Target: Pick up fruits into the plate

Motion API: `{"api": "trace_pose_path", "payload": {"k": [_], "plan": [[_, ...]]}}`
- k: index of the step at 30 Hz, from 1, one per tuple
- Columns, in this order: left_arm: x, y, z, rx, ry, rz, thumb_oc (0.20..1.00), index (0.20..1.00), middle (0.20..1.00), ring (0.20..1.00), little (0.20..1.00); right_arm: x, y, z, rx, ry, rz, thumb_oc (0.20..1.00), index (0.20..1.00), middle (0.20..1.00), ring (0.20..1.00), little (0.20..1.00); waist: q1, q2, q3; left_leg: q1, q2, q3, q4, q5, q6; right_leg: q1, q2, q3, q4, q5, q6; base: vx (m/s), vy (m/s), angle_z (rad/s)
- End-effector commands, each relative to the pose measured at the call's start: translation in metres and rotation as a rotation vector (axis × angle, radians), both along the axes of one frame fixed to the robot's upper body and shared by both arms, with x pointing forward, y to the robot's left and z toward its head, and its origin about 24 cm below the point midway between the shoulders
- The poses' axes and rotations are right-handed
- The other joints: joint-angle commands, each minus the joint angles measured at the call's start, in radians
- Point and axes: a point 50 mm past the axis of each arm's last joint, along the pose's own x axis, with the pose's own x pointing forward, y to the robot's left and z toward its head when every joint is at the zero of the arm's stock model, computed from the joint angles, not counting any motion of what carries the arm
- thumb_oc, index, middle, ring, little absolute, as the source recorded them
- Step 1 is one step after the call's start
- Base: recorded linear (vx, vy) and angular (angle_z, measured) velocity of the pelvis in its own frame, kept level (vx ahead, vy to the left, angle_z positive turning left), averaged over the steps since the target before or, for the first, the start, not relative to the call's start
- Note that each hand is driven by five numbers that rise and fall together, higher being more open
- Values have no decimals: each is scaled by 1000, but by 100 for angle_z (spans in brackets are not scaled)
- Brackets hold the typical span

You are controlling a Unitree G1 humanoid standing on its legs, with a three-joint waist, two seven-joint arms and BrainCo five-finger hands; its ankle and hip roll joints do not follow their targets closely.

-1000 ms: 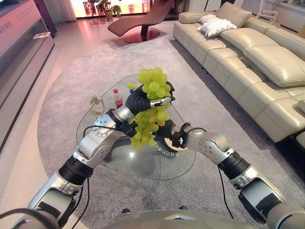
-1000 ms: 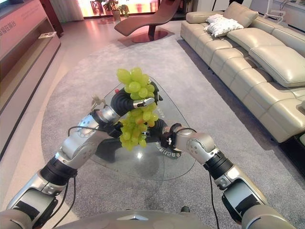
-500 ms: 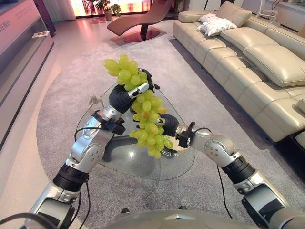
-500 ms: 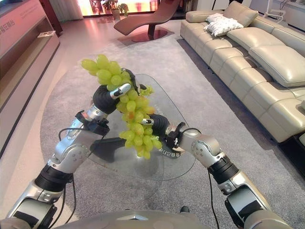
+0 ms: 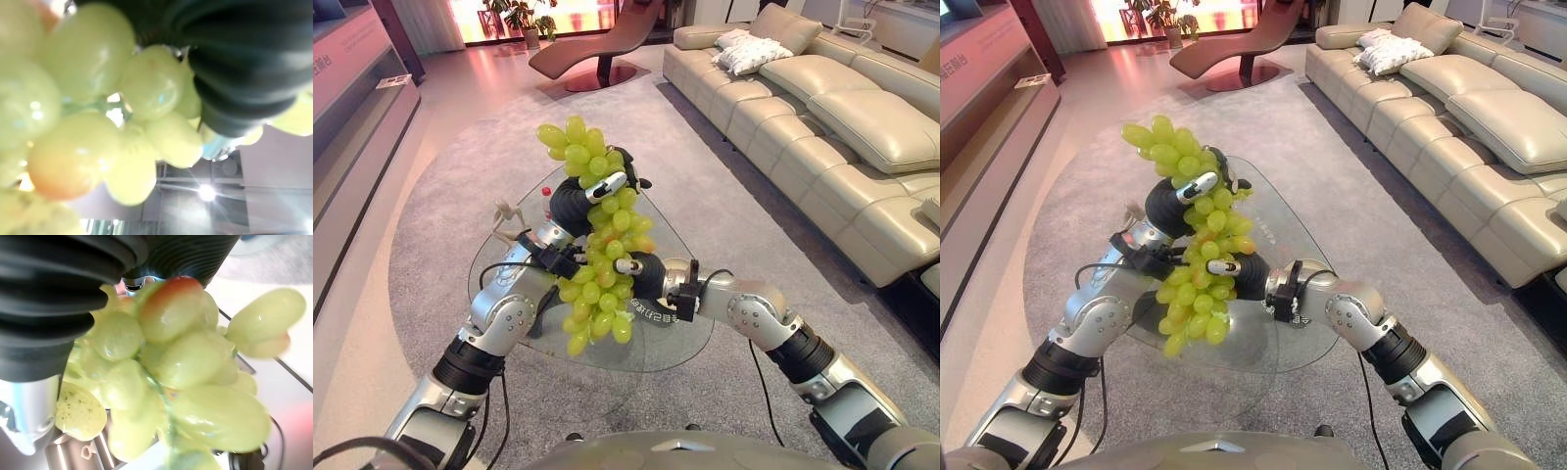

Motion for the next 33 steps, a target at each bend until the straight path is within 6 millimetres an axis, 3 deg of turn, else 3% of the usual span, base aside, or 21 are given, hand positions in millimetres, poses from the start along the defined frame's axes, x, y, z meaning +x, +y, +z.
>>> {"api": "trace_pose_path", "payload": {"k": [1,4,5,6,13,17,28,29,30,31,33], "plan": [[16,-16,26,28,-99,-35,200,200,200,200,200,-28,34,37,218,-21,249,1000,1000,1000,1000,1000,5,-24,-4,4,6,5,13,-100,-2,64,-63,-140,11,-51,35,2,2,-9],[18,-21,22,43,-86,-45,200,200,200,200,200,-35,43,39,233,-3,279,1000,1000,1000,1000,1000,5,-23,-3,5,5,5,15,-100,0,64,-63,-135,12,-51,34,6,4,-9],[19,-23,21,51,-84,-48,200,200,200,200,200,-35,46,41,244,2,269,376,376,376,376,376,5,-23,-4,4,5,4,14,-99,1,63,-62,-133,12,-51,33,10,5,-4],[19,-25,19,55,-81,-51,200,200,200,200,200,-35,48,43,257,11,255,200,200,200,200,200,5,-22,-5,5,6,4,14,-99,1,63,-62,-132,12,-51,33,0,0,0],[21,-28,12,67,-52,-27,200,200,200,200,200,-29,52,43,276,26,162,200,200,200,200,200,1,-19,-6,7,6,8,15,-99,3,65,-64,-131,12,-51,33,0,0,0],[22,-17,9,68,-37,32,200,200,200,200,200,-26,45,39,268,16,97,200,200,200,200,200,2,-18,-3,5,7,11,16,-97,2,62,-65,-135,15,-51,34,0,0,0],[17,21,-10,42,60,157,200,200,200,200,200,-1,-3,28,261,-18,-193,200,200,200,200,200,11,-15,14,-6,4,-7,17,-95,5,66,-59,-146,25,-66,25,2,3,0],[16,23,-13,40,71,160,451,451,451,451,451,1,-7,27,260,-18,-216,200,200,200,200,200,13,-14,15,-8,4,-9,18,-95,5,66,-59,-148,26,-67,24,17,21,3],[15,24,-14,39,81,165,627,627,627,627,627,2,-9,27,258,-15,-228,200,200,200,200,200,13,-14,15,-8,4,-10,18,-95,5,67,-59,-149,27,-67,24,0,0,0],[15,28,-18,40,98,176,1000,1000,1000,1000,1000,4,-14,25,255,-9,-260,200,200,200,200,200,17,-13,18,-10,3,-13,18,-95,5,68,-58,-152,28,-69,23,20,32,4],[12,33,-29,48,149,185,1000,1000,1000,1000,1000,10,-26,20,245,6,-336,200,200,200,200,200,23,-13,21,-14,-1,-23,17,-96,6,71,-57,-161,29,-73,21,17,31,6]]}}
